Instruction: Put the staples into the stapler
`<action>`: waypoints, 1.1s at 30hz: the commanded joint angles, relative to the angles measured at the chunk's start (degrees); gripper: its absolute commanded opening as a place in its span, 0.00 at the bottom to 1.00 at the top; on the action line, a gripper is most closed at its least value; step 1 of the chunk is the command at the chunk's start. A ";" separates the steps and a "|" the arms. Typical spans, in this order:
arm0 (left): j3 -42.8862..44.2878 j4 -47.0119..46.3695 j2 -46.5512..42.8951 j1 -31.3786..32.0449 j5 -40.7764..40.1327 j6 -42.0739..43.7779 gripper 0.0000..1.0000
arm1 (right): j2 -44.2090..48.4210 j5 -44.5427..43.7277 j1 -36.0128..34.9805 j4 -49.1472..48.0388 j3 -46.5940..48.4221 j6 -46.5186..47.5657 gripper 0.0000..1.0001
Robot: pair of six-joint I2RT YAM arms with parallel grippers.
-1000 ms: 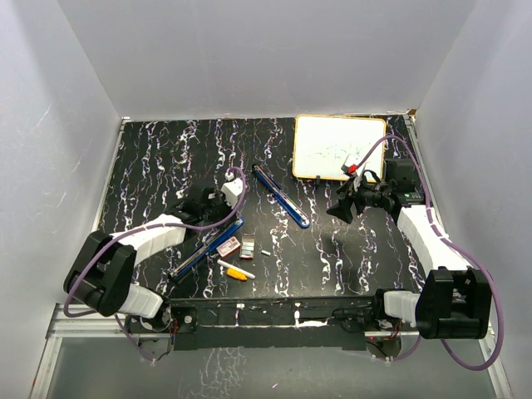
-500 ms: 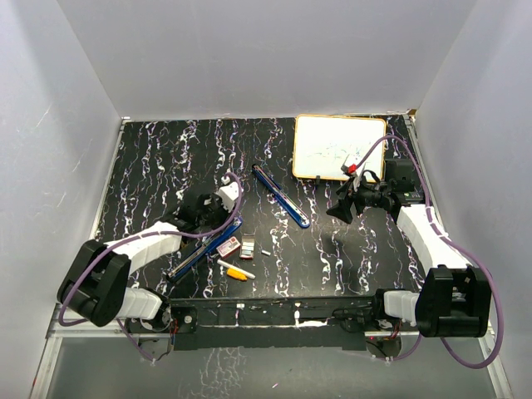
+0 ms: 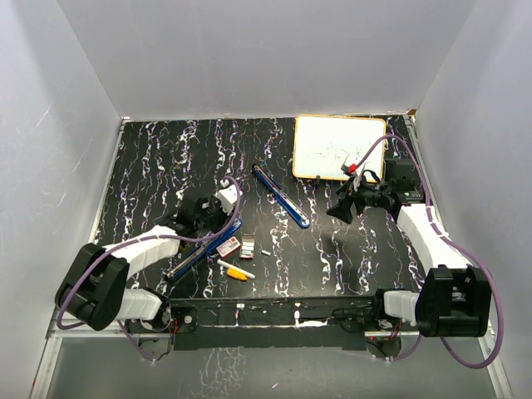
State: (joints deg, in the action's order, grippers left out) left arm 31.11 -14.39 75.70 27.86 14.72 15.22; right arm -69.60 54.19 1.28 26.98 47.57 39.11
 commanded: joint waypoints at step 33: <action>-3.57 -0.81 -3.95 -0.34 4.27 3.89 0.27 | -0.08 1.65 0.30 0.42 3.84 1.05 0.78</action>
State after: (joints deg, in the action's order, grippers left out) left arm 27.94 -15.77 73.30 27.86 17.82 18.63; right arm -69.97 54.43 1.28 28.47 48.62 39.35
